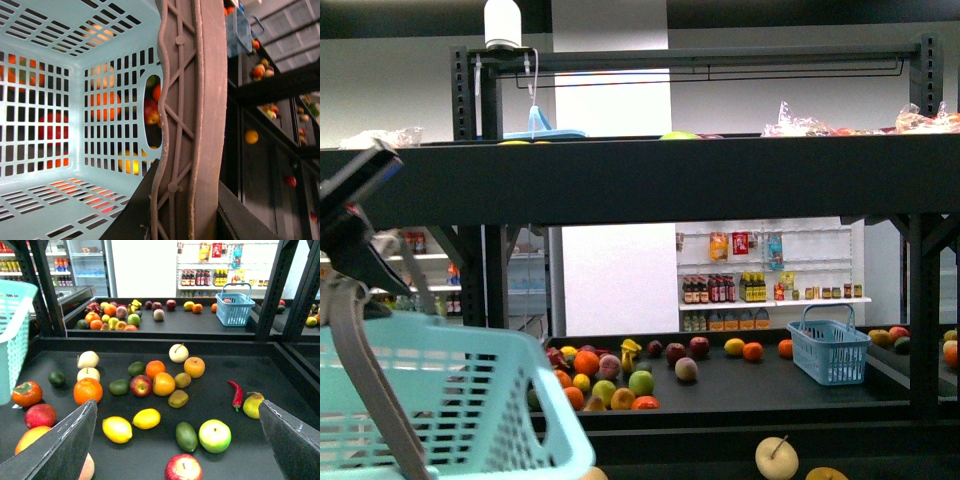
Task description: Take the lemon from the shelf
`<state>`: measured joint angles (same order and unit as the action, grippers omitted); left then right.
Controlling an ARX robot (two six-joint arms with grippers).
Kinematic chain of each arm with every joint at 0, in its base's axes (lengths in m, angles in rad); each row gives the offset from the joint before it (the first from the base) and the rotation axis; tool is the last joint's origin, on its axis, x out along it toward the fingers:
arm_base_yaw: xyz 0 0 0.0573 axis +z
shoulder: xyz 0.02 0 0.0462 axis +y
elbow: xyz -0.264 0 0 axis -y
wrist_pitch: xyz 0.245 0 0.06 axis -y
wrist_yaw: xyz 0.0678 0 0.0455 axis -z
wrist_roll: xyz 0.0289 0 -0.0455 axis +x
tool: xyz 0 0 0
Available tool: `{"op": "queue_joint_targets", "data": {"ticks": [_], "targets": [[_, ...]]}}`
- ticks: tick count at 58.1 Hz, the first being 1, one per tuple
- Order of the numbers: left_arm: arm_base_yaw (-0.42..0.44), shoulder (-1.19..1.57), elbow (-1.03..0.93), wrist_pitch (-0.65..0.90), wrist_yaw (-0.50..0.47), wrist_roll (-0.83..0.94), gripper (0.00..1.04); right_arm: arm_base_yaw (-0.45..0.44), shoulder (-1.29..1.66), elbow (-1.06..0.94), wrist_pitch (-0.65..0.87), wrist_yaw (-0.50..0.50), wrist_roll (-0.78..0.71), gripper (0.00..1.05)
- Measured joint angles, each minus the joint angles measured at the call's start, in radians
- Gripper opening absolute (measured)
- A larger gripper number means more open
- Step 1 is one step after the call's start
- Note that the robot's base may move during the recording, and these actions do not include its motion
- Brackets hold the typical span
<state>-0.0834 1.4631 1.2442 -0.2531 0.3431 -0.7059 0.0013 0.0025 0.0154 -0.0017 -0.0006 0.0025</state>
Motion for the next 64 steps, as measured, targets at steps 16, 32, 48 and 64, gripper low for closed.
{"op": "queue_joint_targets", "data": {"ticks": [16, 32, 48, 64], "targets": [[-0.181, 0.078, -0.039, 0.114, 0.041, 0.072, 0.18, 0.000, 0.000, 0.000, 0.000, 0.000, 0.000, 0.97], [-0.277, 0.158, -0.035, 0.149, 0.067, 0.116, 0.18, 0.000, 0.000, 0.000, 0.000, 0.000, 0.000, 0.97], [-0.288, 0.178, -0.026, 0.146, 0.026, 0.174, 0.18, -0.013, 0.345, 0.129, -0.124, 0.005, 0.153, 0.97], [-0.289, 0.178, -0.024, 0.146, 0.029, 0.186, 0.18, -0.105, 1.275, 0.437, 0.175, -0.087, 0.309, 0.97]]}}
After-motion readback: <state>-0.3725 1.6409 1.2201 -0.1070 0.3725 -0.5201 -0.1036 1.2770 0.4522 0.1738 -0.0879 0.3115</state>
